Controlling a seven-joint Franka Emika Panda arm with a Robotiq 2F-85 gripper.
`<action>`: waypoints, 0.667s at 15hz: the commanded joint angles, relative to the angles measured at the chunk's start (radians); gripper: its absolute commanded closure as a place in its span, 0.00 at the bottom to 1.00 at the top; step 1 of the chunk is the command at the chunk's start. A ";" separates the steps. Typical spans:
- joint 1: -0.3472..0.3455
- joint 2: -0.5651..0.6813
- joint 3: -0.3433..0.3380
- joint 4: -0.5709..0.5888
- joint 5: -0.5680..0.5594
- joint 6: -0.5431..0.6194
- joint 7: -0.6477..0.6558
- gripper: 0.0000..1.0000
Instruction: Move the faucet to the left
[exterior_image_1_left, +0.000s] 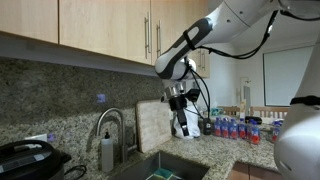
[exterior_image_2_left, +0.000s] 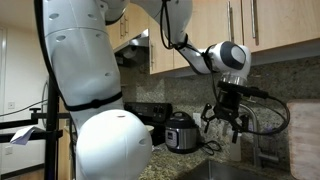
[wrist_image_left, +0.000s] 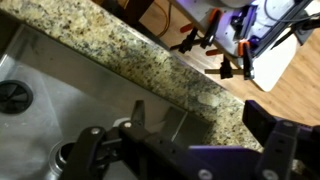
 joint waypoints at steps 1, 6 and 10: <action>0.039 -0.058 -0.053 0.136 0.006 -0.279 0.045 0.00; 0.064 -0.082 -0.090 0.242 -0.005 -0.430 0.017 0.00; 0.065 -0.083 -0.091 0.248 -0.004 -0.439 0.017 0.00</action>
